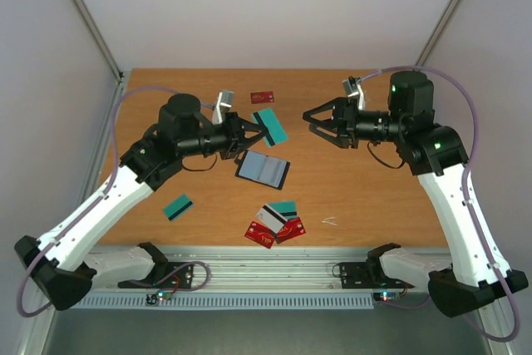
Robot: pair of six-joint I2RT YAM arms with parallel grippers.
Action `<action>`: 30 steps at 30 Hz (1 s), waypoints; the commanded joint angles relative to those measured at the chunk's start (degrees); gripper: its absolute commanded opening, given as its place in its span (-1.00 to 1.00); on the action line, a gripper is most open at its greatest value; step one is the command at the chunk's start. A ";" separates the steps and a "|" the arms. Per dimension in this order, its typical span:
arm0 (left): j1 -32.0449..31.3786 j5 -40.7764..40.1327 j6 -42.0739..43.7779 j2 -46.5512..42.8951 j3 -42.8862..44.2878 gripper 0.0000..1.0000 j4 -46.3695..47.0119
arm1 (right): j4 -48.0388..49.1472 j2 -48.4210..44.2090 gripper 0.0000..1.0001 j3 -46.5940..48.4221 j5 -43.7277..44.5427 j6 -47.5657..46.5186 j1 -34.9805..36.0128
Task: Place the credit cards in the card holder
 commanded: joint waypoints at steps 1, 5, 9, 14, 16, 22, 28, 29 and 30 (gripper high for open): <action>1.46 17.99 5.14 3.65 5.69 -0.99 1.19 | -7.07 4.14 0.15 3.89 -19.49 -8.32 -4.00; 1.77 24.30 5.21 7.40 9.82 -0.99 2.71 | -5.86 6.78 0.05 6.38 -25.47 -6.97 -4.46; 1.97 26.52 3.61 9.53 12.01 -0.99 7.84 | -6.13 8.15 0.00 7.91 -25.94 -5.92 -4.54; 2.39 30.48 3.03 12.32 14.32 -1.00 9.95 | -6.71 8.33 -0.04 7.74 -25.66 -6.40 -4.50; 2.71 31.41 2.99 13.13 14.48 -0.99 10.45 | -7.80 8.86 -0.08 8.58 -25.37 -7.09 -4.63; 3.31 34.14 1.97 13.80 14.92 -1.00 12.06 | -14.55 9.54 -0.09 11.37 -23.21 -11.30 -5.30; 4.04 35.37 2.69 12.85 13.69 -0.99 11.65 | -20.80 9.13 -0.11 11.30 -21.00 -16.83 -9.83; 4.01 35.51 2.85 12.94 13.54 -0.99 11.50 | -20.93 9.26 -0.13 11.22 -20.98 -17.07 -9.87; 4.06 35.58 3.21 12.94 13.47 -0.99 11.01 | -20.58 9.55 -0.16 11.20 -21.28 -16.97 -9.90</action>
